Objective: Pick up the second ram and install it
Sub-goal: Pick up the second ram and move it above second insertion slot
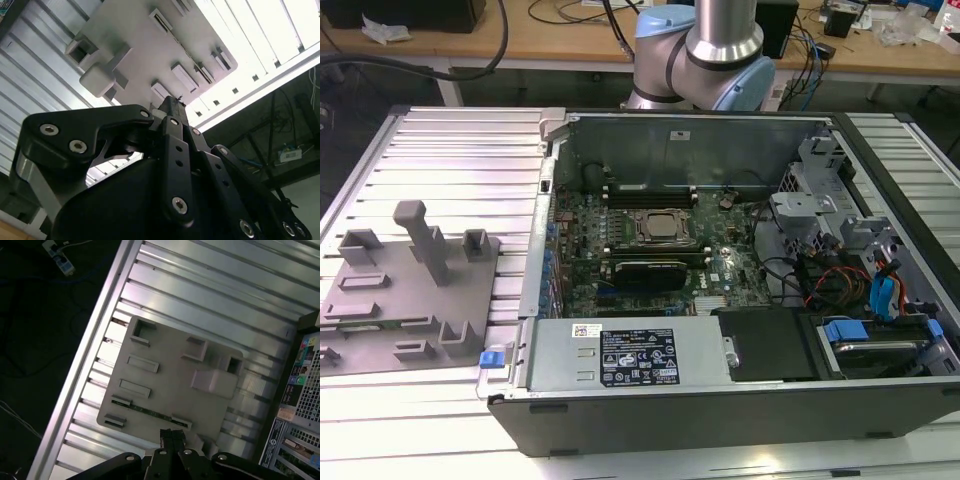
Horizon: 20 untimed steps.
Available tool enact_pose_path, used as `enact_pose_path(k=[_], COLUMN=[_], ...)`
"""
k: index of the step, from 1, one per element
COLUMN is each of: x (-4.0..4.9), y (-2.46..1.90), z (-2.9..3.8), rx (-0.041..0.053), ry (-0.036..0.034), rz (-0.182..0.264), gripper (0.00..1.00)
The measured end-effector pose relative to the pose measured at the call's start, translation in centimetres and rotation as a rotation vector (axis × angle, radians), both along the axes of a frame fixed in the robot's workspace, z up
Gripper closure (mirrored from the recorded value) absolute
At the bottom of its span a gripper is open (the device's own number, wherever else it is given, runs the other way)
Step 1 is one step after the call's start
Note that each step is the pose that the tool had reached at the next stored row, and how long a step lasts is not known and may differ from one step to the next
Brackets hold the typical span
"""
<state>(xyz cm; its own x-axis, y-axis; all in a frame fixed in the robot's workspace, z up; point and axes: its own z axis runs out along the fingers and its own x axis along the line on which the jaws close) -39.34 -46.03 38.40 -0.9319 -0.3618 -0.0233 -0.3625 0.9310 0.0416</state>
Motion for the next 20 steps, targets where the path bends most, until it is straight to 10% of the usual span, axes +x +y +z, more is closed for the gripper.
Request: enact_pose_path(k=[20], x=[0.0], y=[0.0], z=[0.0], rx=[0.0], ry=[-0.0001], rz=[0.157], gripper=[0.89])
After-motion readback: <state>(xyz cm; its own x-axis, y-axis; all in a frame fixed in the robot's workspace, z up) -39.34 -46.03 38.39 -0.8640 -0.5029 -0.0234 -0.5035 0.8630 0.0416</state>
